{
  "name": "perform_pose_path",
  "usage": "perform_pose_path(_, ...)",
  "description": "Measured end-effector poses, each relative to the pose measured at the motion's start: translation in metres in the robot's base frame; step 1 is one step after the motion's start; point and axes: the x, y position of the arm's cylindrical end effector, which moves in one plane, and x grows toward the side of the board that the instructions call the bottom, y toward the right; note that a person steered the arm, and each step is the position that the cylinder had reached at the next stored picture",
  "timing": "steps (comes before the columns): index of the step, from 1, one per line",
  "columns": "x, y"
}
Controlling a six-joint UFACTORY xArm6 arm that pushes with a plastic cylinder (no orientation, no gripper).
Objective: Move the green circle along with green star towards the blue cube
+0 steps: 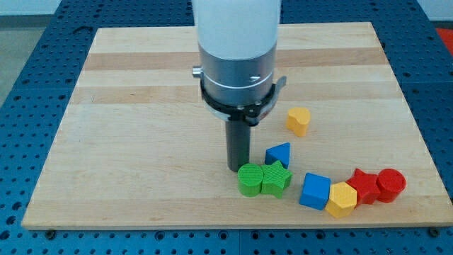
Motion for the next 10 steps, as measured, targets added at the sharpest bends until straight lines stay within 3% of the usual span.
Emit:
perform_pose_path(4, -0.003, -0.009)
perform_pose_path(7, 0.021, -0.028)
perform_pose_path(10, 0.021, 0.009)
